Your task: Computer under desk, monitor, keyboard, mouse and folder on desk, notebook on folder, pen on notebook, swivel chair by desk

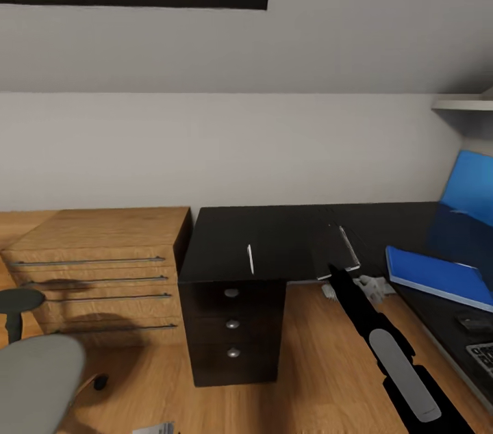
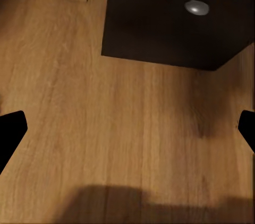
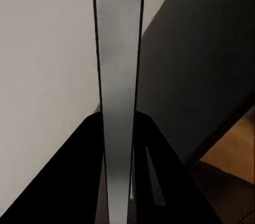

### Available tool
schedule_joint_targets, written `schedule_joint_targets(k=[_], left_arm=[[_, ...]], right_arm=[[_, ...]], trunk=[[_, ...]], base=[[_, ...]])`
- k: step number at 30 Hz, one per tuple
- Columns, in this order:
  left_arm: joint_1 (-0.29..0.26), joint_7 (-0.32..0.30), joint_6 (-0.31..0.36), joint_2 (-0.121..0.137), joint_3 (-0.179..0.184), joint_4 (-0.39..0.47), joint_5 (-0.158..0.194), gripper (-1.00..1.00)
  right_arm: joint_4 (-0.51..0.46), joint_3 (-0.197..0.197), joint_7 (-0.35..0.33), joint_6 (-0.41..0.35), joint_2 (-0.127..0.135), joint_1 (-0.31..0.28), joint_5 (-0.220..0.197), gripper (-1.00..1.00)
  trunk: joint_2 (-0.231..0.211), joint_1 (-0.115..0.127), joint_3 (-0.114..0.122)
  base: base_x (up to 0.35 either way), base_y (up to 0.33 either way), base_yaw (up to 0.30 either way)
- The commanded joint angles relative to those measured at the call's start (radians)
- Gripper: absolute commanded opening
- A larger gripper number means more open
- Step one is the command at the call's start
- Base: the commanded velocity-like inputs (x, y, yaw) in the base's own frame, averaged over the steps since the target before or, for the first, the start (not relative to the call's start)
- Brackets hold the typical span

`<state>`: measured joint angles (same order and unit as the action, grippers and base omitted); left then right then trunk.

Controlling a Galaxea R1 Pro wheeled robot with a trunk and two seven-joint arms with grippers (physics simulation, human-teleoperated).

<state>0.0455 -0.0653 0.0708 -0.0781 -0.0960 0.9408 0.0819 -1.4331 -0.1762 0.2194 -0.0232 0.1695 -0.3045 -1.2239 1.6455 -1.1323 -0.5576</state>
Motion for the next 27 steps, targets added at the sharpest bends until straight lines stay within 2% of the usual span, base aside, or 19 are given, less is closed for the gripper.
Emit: schedule_joint_targets(k=[1,11,27], left_arm=[[0.000,-0.007,0.007,-0.001,-0.006,0.002,0.009,1.00],[0.000,-0.007,0.007,-0.002,-0.008,-0.003,0.009,1.00],[0.000,-0.007,0.006,-0.003,-0.004,-0.023,0.008,1.00]], right_arm=[[0.001,0.004,0.004,-0.001,0.001,-0.001,-0.006,-1.00],[0.031,0.031,-0.001,-0.001,-0.001,-0.001,-0.010,-1.00],[0.040,0.034,-0.012,0.001,-0.003,-0.001,-0.009,-1.00]], trunk=[[0.001,0.000,-0.001],[0.001,0.000,-0.001],[0.001,0.000,-0.001]], base=[[0.000,0.000,-0.300],[0.000,0.000,-0.300],[0.000,0.000,-0.280]])
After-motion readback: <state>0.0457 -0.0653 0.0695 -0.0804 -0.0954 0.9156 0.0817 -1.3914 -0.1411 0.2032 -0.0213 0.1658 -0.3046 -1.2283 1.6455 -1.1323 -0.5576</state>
